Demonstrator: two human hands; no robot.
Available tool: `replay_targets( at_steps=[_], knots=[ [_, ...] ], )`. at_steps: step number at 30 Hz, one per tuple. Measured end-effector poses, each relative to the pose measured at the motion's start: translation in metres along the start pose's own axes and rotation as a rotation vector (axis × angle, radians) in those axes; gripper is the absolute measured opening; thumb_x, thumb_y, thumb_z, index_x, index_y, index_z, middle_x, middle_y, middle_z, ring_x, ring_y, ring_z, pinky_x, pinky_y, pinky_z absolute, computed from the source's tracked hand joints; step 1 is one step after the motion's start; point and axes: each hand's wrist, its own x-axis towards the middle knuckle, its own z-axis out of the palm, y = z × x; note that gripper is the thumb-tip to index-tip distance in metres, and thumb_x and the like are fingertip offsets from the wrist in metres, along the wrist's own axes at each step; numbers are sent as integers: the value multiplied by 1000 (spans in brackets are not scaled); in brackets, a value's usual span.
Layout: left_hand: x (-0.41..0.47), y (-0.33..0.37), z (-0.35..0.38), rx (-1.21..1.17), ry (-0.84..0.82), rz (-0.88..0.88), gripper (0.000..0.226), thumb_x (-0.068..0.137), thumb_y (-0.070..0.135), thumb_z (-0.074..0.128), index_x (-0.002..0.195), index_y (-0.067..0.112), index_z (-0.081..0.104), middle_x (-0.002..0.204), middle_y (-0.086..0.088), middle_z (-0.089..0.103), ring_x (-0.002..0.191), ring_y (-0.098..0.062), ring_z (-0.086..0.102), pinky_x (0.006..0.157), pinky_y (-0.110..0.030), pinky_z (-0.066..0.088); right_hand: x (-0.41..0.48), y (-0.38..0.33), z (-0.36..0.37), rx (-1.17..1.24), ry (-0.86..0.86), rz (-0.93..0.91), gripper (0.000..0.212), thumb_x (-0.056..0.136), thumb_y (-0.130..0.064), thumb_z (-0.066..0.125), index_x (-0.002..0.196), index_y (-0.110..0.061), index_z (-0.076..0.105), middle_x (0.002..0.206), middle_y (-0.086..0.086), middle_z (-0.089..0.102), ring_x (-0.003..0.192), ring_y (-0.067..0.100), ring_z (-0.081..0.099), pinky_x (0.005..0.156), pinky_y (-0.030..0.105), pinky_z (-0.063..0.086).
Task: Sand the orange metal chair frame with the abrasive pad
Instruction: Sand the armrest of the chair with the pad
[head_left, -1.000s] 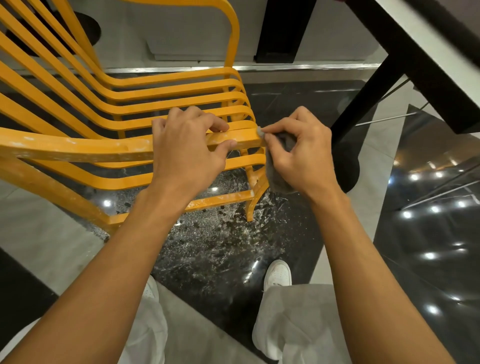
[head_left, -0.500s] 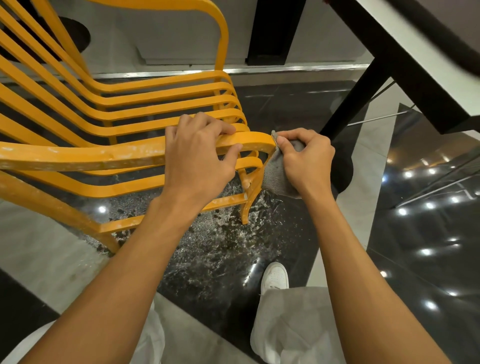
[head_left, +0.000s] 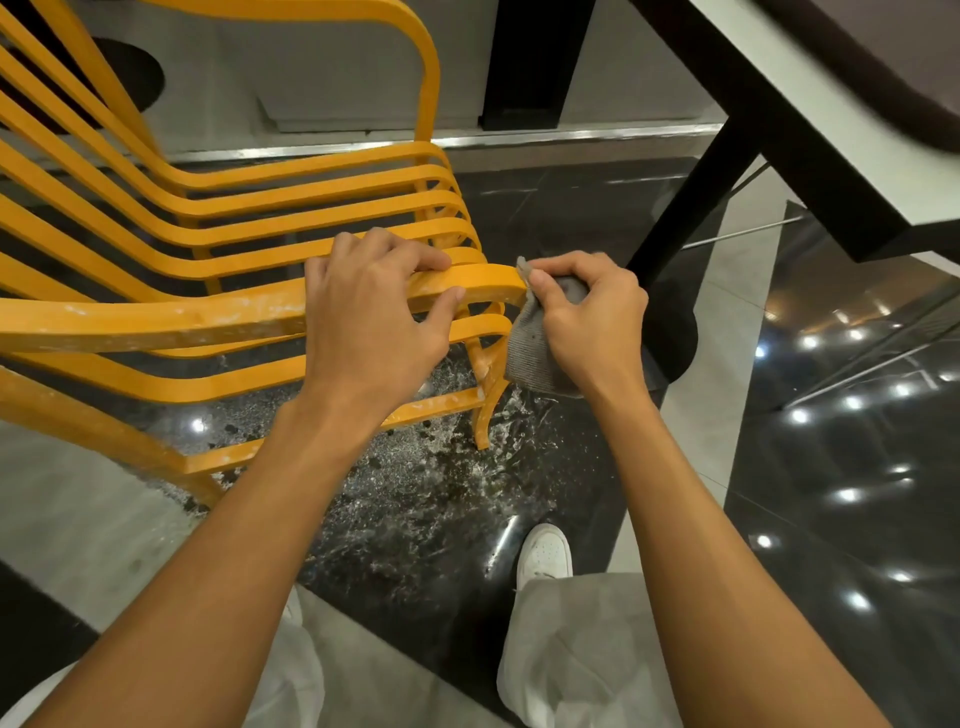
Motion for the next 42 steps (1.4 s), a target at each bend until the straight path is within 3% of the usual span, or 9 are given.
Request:
replay_targets(
  at_steps=[2, 3, 6, 12, 16, 20, 27, 32, 42],
  knots=[
    [0, -1, -1, 1, -1, -1, 34, 95, 48, 73, 122, 27, 74, 119, 4, 67, 119, -25, 53, 101, -44, 34, 3, 6, 1, -13, 14, 78, 7, 95, -24, 73, 94, -26, 80, 97, -9, 73, 98, 3, 65, 93, 27, 54],
    [0, -1, -2, 2, -3, 0, 34, 95, 48, 73, 122, 27, 74, 119, 3, 67, 119, -25, 53, 101, -44, 34, 4, 7, 2, -24, 20, 84, 7, 96, -25, 73, 95, -26, 80, 98, -8, 73, 99, 5, 64, 94, 26, 54],
    [-1, -2, -5, 16, -2, 1, 35, 95, 48, 73, 123, 27, 74, 121, 3, 67, 120, -26, 53, 102, -45, 35, 2, -1, 7, -49, 40, -9, 7, 96, -24, 73, 98, -23, 80, 101, -4, 67, 91, 0, 60, 81, 5, 45],
    [-4, -9, -16, 46, 1, -9, 37, 95, 51, 72, 124, 29, 73, 122, 4, 67, 120, -25, 53, 101, -43, 34, -7, -24, 18, -66, 3, -279, 12, 96, -26, 73, 102, -21, 82, 92, -8, 55, 83, 3, 56, 72, 15, 46],
    [-7, -15, -25, 73, -6, -15, 36, 95, 52, 71, 124, 30, 72, 122, 4, 66, 120, -25, 52, 101, -42, 32, -14, -36, 30, -137, -56, -406, 15, 98, -27, 70, 105, -19, 81, 95, -2, 55, 85, 12, 58, 67, 37, 54],
    [-9, -19, -30, 73, -5, -24, 35, 96, 51, 71, 123, 29, 73, 122, 3, 67, 120, -25, 52, 102, -43, 33, -16, -40, 27, -181, -129, -500, 15, 97, -29, 70, 105, -20, 80, 97, -1, 56, 87, 15, 59, 64, 42, 54],
    [-9, -27, -37, 72, 5, -49, 36, 94, 53, 71, 122, 31, 74, 121, 4, 67, 121, -24, 52, 103, -43, 31, -14, -45, 34, -211, -26, -409, 13, 97, -27, 70, 103, -20, 80, 95, -3, 54, 84, 13, 56, 65, 43, 54],
    [-10, -30, -38, 67, -1, -39, 34, 94, 52, 71, 121, 32, 74, 118, 5, 66, 117, -24, 52, 100, -42, 31, -15, -48, 30, -166, -139, -491, 14, 95, -27, 73, 102, -18, 80, 94, -2, 55, 83, 11, 56, 67, 41, 54],
    [-11, -31, -40, 60, -4, -54, 33, 95, 52, 71, 122, 33, 73, 120, 6, 66, 120, -23, 51, 102, -42, 31, -16, -53, 34, -149, -170, -496, 14, 94, -26, 73, 101, -17, 81, 93, -2, 54, 80, 10, 55, 66, 42, 53]
  ],
)
